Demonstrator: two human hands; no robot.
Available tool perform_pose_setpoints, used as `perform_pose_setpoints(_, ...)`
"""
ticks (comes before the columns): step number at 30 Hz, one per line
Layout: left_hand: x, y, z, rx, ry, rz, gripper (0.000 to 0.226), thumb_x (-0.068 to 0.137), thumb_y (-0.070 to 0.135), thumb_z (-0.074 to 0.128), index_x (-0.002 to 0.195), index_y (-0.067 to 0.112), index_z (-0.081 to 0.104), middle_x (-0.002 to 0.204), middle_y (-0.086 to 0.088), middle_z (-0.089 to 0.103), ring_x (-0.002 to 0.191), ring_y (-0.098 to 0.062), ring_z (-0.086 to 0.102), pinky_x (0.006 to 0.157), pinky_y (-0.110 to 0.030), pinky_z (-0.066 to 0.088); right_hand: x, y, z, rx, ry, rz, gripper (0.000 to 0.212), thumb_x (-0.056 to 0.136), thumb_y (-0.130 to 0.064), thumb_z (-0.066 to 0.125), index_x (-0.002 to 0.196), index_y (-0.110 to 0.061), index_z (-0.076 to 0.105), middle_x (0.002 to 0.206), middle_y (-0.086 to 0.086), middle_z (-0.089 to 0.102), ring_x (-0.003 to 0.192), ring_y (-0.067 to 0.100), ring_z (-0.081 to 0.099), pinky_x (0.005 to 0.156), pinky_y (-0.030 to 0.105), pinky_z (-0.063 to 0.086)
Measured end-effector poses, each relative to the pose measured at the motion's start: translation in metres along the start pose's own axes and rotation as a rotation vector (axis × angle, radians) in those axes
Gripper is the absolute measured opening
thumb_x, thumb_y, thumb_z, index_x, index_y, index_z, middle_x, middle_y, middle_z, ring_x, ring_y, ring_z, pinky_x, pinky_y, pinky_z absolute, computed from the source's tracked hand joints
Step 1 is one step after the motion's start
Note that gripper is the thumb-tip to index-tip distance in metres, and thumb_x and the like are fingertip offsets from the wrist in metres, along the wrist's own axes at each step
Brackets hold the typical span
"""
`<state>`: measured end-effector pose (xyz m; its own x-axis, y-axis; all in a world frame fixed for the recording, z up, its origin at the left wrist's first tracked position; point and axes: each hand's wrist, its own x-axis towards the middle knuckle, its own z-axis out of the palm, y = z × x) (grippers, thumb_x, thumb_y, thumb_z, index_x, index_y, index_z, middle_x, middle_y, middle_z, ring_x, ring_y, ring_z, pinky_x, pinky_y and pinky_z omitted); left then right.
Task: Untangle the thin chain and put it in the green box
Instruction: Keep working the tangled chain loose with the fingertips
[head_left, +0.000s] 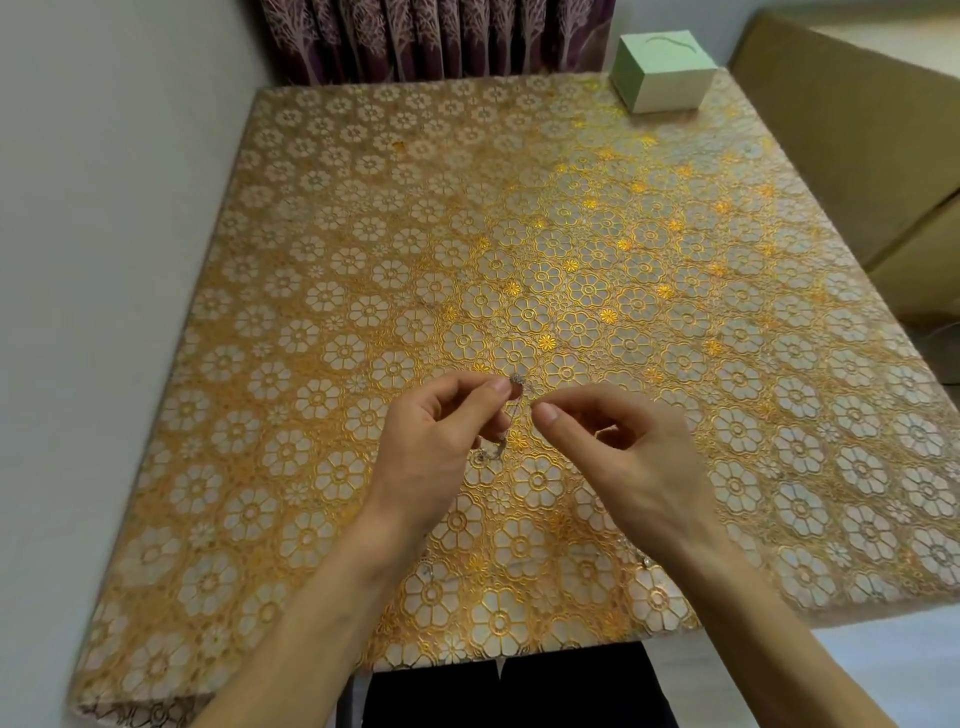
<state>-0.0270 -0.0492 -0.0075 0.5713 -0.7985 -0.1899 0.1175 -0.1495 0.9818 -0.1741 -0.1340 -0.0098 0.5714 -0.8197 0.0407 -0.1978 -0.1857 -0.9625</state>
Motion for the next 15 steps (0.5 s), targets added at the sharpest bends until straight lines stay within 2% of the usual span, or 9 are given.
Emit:
perform_pose_setpoints(3,-0.002,-0.001,0.003,-0.004,-0.002,-0.005,0.013,0.094,0.023,0.066,0.092,0.018,0.078,0.070,0.004,0.067,0.071,-0.010,0.064,0.068,-0.022,0.052,0.000,0.001,0.006,0.014,-0.004,0.025,0.009,0.087,-0.034,0.075,0.094,-0.030,0.079,0.082,-0.008,0.074,0.076,0.018,0.066,0.067,0.033,0.053)
perform_pose_setpoints(7,-0.005,-0.002,0.008,-0.073,0.003,-0.067,0.014,0.092,0.022,0.068,0.085,0.024,0.081,0.068,0.001,0.067,0.067,-0.013,0.062,0.074,-0.037,0.052,0.003,0.007,0.012,0.045,0.001,0.084,0.009,0.089,-0.029,0.075,0.095,-0.024,0.079,0.080,-0.004,0.074,0.075,0.019,0.065,0.070,0.032,0.053)
perform_pose_setpoints(8,-0.006,-0.002,0.008,-0.078,0.004,-0.074,0.014,0.091,0.022,0.069,0.085,0.024,0.081,0.069,0.000,0.067,0.066,-0.014,0.062,0.074,-0.037,0.052,0.004,0.008,0.013,0.041,-0.004,0.093,0.008,0.090,-0.028,0.075,0.094,-0.023,0.079,0.078,-0.004,0.074,0.073,0.017,0.064,0.070,0.031,0.053)
perform_pose_setpoints(10,-0.006,-0.004,0.009,-0.074,0.020,-0.071,0.013,0.092,0.020,0.068,0.087,0.021,0.080,0.069,-0.001,0.068,0.066,-0.014,0.063,0.070,-0.031,0.053,0.004,0.009,0.013,0.007,-0.026,0.100,0.007,0.091,-0.028,0.073,0.093,-0.024,0.078,0.078,-0.006,0.073,0.072,0.010,0.063,0.070,0.028,0.053)
perform_pose_setpoints(12,-0.006,-0.006,0.010,-0.065,0.054,-0.077,0.011,0.093,0.019,0.067,0.090,0.017,0.078,0.069,-0.001,0.068,0.064,-0.014,0.064,0.061,-0.021,0.052,0.003,0.009,0.014,-0.046,-0.047,0.089,0.007,0.092,-0.030,0.071,0.091,-0.025,0.076,0.078,-0.006,0.073,0.072,0.011,0.065,0.068,0.027,0.053)
perform_pose_setpoints(15,-0.007,-0.009,0.012,-0.070,0.097,-0.109,0.011,0.094,0.021,0.067,0.091,0.015,0.076,0.070,0.001,0.068,0.063,-0.014,0.064,0.056,-0.016,0.048,0.001,0.008,0.014,-0.069,-0.046,0.090,0.008,0.093,-0.029,0.070,0.087,-0.026,0.073,0.077,-0.008,0.071,0.071,0.012,0.063,0.065,0.022,0.049)
